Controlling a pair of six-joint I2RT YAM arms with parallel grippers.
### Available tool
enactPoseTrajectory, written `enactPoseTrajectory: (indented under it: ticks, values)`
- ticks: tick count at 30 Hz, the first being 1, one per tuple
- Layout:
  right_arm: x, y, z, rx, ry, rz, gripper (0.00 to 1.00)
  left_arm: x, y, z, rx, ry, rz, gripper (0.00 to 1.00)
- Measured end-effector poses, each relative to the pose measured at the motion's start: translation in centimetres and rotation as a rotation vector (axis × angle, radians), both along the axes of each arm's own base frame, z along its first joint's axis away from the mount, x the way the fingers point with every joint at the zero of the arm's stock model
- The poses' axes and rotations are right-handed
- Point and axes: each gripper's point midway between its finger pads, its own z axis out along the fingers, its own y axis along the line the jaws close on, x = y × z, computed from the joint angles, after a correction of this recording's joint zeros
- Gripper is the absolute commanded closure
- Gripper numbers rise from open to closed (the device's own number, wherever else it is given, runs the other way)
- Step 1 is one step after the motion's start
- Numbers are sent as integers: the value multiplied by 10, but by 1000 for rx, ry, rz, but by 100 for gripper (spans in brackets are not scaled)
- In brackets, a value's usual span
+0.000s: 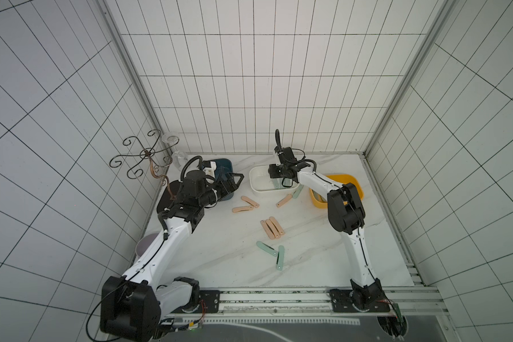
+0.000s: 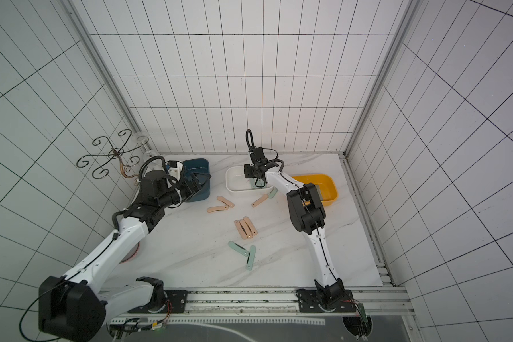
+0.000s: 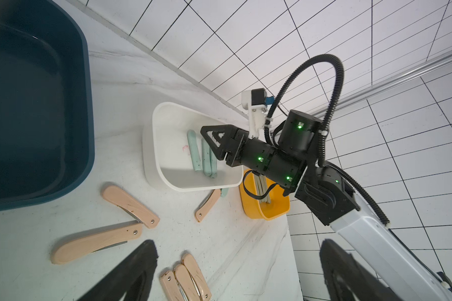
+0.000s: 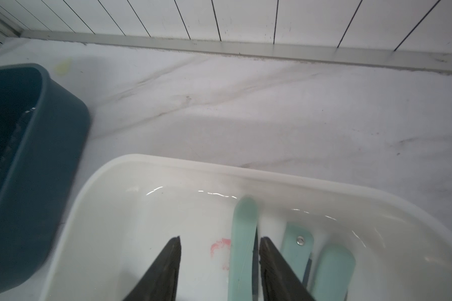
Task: Place the fruit knives into the storage box by color
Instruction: Place the fruit knife in the storage box, then pick up the fruit knife from the center of the board.
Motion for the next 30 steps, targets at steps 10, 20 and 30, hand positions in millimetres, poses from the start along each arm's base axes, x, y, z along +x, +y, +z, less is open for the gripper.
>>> enactPoseTrajectory:
  ticks: [10, 20, 30]
  values:
    - [-73, -16, 162, 173, -219, 26, 49, -12, 1, 16, -9, -44, -4, 3]
    - [-204, 0, 49, 40, 22, 151, 41, -33, 4, 9, -9, -42, -8, 3]
    - [-329, -11, -28, -139, 187, 276, 29, -37, 5, 8, -10, -39, -8, 3]
